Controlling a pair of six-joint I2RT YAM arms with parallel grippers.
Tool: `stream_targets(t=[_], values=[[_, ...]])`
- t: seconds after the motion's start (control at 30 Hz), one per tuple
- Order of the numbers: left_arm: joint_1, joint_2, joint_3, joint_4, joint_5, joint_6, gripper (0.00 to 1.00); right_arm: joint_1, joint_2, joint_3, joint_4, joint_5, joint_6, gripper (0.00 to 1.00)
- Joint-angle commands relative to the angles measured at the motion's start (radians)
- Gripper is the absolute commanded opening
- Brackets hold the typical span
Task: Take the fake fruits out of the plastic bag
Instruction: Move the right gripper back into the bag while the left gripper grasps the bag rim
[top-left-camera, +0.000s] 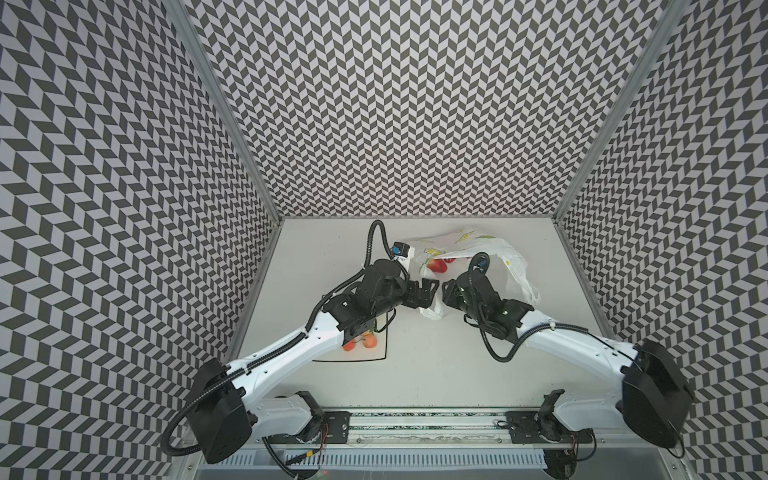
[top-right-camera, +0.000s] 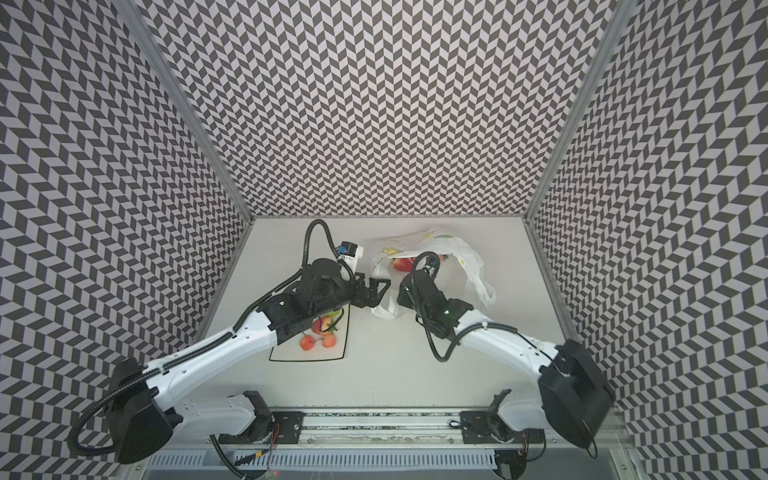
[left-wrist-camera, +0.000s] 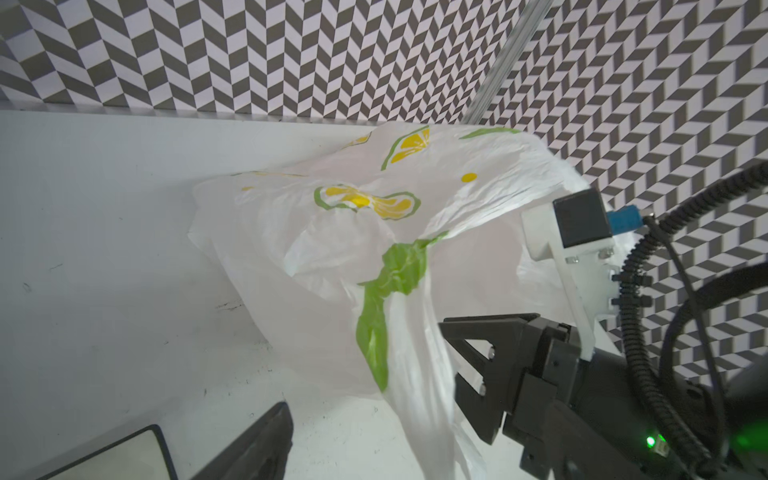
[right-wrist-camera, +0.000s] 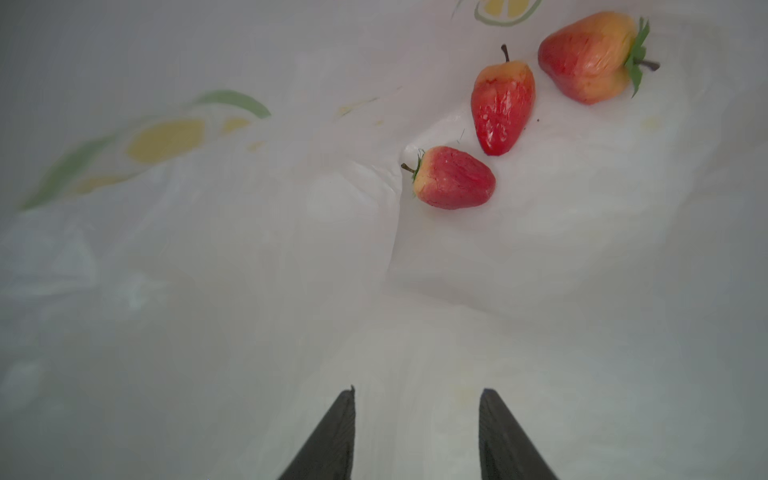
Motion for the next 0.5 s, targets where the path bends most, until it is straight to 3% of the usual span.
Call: stream_targets(t=[0.0,0.07,0.33,0.43,0.47], values=[[-0.002,0.056,0.049,0.017,-0.028,0.007,0.89,-0.028,0.067,0.036,0.157,-0.04,0.175,0.47],[-0.002,0.09,0.061,0.018,-0.035,0.007,0.8,-0.048,0.11,0.045,0.18,-0.05,0.208,0.47],[0.0,0.15,0.081,0.016,-0.075,0.004,0.16,-0.179,0.25,0.071,0.281,-0.19,0.226,0.59],[-0.002,0.15,0.079,0.004,-0.078,0.02,0.0,-0.22,0.307,0.112,0.302,-0.265,0.219,0.64],[-0.002,0.149,0.079,0.001,-0.078,0.027,0.0,-0.225,0.321,0.122,0.315,-0.276,0.219,0.65]])
